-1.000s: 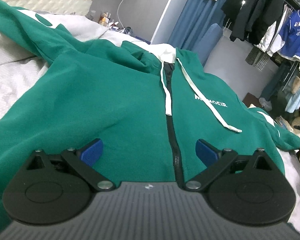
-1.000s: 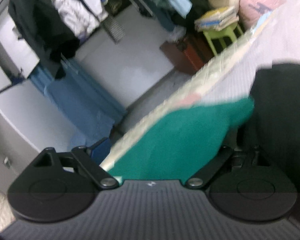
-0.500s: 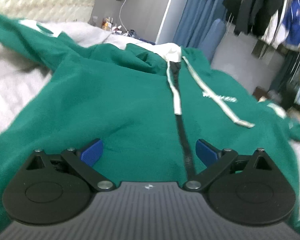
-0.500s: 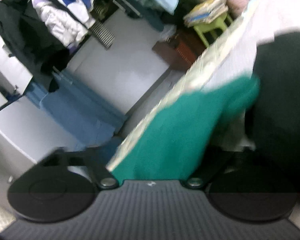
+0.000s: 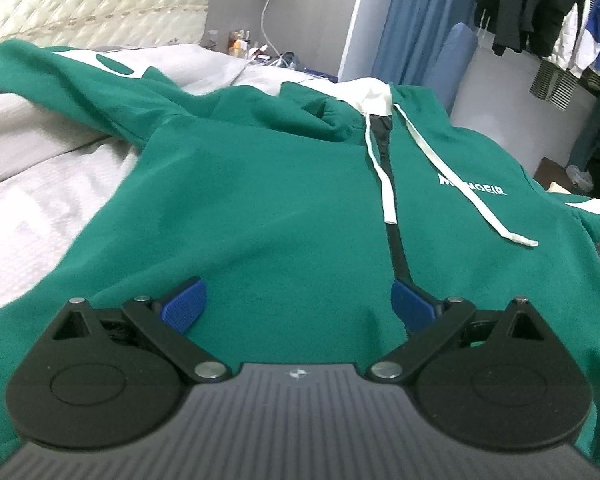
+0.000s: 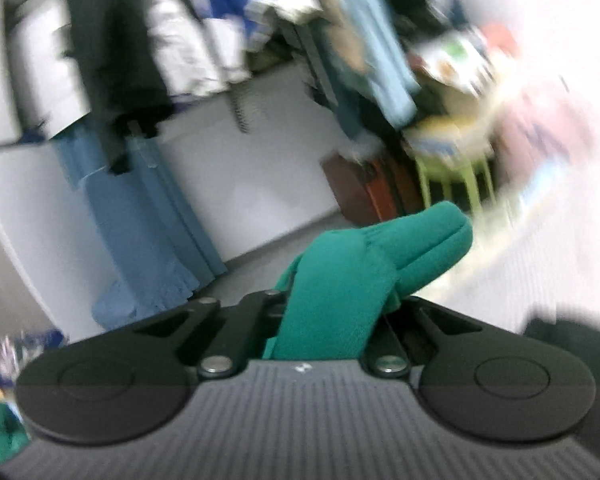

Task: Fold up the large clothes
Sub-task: 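Lift the held sleeve with the right gripper and carry it over the body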

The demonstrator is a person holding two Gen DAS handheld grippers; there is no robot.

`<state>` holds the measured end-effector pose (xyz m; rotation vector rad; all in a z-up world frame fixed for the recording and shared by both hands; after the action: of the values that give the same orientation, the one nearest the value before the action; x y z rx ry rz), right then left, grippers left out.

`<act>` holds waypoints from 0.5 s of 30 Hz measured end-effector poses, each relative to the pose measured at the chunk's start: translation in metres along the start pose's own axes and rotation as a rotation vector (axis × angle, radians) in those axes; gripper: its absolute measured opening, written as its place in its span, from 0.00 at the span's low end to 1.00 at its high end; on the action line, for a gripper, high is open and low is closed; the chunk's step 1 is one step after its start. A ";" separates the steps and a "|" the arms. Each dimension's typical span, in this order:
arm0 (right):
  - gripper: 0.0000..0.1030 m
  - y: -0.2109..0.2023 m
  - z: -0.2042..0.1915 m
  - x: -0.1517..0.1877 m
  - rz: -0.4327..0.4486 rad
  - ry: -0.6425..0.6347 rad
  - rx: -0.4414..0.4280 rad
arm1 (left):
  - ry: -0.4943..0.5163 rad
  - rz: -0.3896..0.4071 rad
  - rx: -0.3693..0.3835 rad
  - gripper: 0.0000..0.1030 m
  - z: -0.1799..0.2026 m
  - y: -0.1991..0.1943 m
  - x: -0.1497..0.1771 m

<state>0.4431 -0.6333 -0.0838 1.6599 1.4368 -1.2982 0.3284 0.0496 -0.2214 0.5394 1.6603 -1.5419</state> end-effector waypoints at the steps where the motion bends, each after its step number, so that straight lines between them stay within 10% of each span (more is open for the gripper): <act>1: 0.08 -0.006 -0.017 -0.007 0.003 -0.046 -0.014 | -0.001 -0.007 -0.001 0.98 -0.002 -0.001 -0.001; 15: 0.08 -0.121 -0.323 -0.015 0.102 -0.507 -0.459 | -0.231 -0.007 0.075 0.98 -0.062 -0.028 -0.026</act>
<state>0.4231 -0.3227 0.0647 0.9987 1.2030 -1.1185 0.3064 0.1104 -0.1868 0.3788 1.4353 -1.6122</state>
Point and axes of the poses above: each gripper's, at about its wrist camera, not at the fingertips, and y roughly the way its jaws point, z to its right, x to its underside, the point moved 4 cm from there along y, roughly the way its jaws point, and after that the axes turned 12 degrees about -x, right-handed, at the moved point
